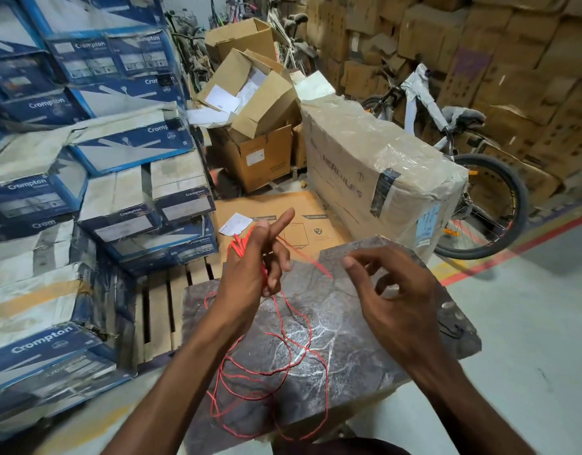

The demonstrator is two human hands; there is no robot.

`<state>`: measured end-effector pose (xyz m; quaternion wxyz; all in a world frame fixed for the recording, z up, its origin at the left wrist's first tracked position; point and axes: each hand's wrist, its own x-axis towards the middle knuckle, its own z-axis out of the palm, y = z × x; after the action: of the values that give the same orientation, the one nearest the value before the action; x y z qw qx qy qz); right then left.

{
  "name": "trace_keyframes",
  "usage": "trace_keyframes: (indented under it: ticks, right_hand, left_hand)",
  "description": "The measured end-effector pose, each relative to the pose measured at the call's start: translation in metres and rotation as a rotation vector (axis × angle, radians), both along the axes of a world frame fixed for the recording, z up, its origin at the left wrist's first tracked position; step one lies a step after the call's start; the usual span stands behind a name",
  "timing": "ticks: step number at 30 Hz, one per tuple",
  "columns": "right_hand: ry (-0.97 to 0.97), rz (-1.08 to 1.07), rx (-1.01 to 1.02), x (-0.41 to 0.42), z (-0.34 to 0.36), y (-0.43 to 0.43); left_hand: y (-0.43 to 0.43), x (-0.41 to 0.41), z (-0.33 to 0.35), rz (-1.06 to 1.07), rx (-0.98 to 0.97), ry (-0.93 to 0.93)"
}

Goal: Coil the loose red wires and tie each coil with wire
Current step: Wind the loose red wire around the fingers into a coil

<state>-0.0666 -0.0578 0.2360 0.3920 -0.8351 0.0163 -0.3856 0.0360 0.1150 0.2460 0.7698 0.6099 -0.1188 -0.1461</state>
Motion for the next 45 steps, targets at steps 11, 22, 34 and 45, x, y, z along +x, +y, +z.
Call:
trace_keyframes:
  ticks: [11,22,34,45]
  right_hand:
    - [0.137,0.118,-0.155,0.032,-0.004,-0.018]
    - [0.143,0.207,0.058,0.03,-0.021,-0.02]
    - [-0.023,0.353,-0.185,-0.002,-0.011,-0.003]
    - [-0.088,0.304,0.027,0.009,0.009,-0.005]
  left_hand:
    - [0.002,-0.012,0.012,-0.113,-0.374,0.38]
    - [0.016,-0.007,0.022,-0.21,-0.716,0.462]
    - [-0.009,0.0,0.025,0.129,-0.337,0.135]
    - [-0.023,-0.024,0.004,0.112,0.536,-0.538]
